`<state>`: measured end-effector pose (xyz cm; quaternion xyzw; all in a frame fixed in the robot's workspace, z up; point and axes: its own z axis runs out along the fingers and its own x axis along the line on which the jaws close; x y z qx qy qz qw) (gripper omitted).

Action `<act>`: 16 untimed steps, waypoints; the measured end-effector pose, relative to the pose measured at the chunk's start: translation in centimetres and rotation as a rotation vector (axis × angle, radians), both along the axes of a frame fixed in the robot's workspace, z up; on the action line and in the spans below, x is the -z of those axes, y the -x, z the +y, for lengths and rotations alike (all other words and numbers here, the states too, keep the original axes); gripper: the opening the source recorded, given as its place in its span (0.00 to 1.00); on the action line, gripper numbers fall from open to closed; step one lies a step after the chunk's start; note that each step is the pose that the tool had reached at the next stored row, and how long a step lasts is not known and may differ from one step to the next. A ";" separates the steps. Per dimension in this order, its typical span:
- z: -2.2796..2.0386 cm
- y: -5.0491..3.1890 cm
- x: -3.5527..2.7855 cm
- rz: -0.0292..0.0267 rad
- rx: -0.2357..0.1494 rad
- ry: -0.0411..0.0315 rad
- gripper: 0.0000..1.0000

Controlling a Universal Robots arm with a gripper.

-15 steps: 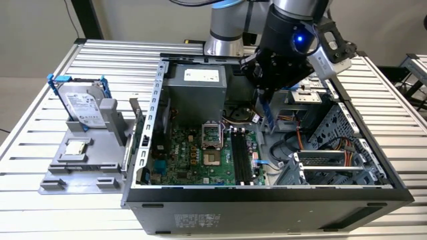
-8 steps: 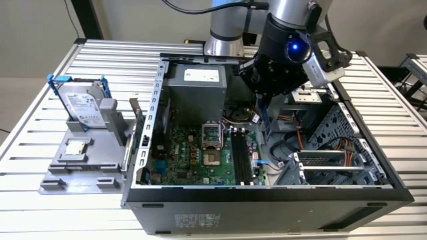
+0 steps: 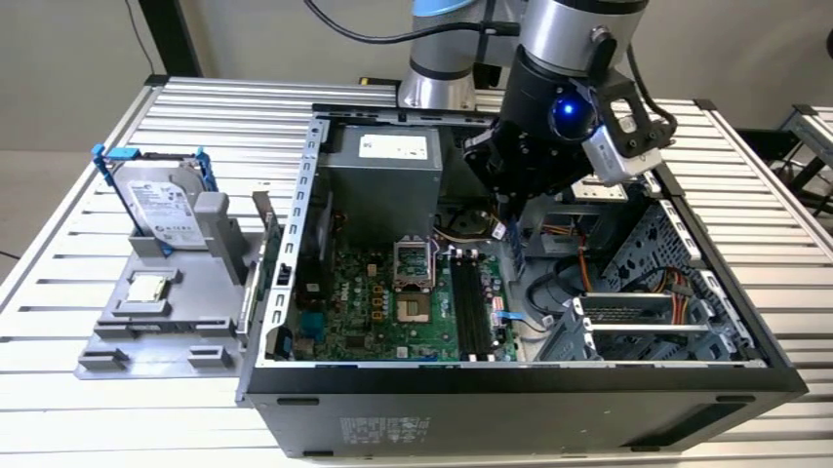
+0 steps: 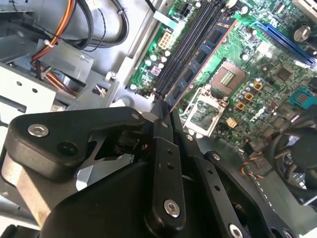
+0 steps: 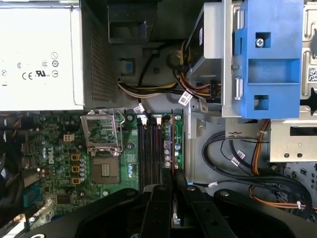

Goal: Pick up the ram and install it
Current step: 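Insert the ram into the slot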

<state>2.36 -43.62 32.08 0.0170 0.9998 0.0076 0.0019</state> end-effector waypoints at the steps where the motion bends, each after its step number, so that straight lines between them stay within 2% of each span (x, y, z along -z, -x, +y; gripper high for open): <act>1: 0.00 0.00 0.18 0.0000 0.000 -0.0001 0.00; 16: -0.13 0.00 2.91 -0.0006 0.002 0.0001 0.00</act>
